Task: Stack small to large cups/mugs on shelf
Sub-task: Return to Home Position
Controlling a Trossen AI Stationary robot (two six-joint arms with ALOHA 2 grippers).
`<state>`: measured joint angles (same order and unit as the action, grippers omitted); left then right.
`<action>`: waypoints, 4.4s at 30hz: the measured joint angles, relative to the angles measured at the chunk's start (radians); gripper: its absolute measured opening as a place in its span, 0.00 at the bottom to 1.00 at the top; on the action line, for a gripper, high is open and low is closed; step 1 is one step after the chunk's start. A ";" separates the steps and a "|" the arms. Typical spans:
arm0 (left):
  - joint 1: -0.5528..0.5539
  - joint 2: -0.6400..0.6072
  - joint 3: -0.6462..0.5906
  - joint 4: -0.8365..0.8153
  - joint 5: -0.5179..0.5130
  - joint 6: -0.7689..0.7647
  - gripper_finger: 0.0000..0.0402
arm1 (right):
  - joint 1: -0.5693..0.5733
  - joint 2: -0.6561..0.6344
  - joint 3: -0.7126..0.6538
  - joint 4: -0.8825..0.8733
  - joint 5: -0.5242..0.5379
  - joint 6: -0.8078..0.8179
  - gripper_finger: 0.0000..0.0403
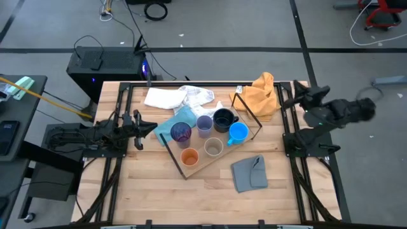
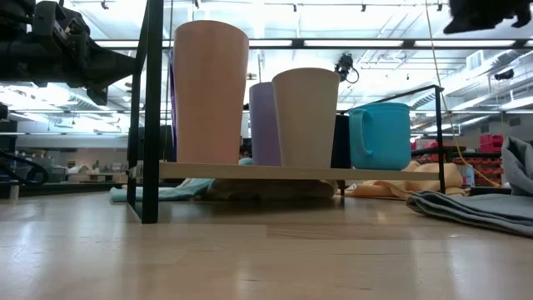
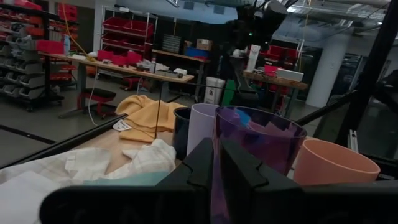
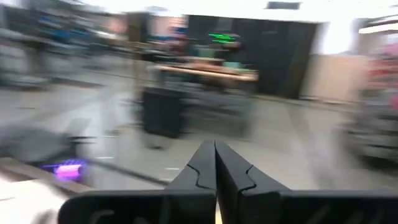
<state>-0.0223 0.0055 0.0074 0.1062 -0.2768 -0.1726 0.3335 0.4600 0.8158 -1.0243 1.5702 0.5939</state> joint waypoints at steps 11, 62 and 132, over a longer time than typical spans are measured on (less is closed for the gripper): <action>0.000 0.000 0.000 0.000 0.000 -0.007 0.11 | -0.332 0.052 0.000 -0.201 -0.101 0.265 0.01; 0.000 0.000 0.000 0.000 -0.011 -0.069 0.09 | -0.101 0.101 0.115 -0.068 -0.358 0.013 0.01; 0.000 0.000 0.000 -0.009 -0.011 -0.156 0.08 | -0.762 -0.418 -0.511 1.135 -1.902 -0.228 0.00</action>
<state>-0.0223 0.0059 0.0074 0.0971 -0.2878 -0.3290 -0.4286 0.0419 0.3046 0.1108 -0.3316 0.3662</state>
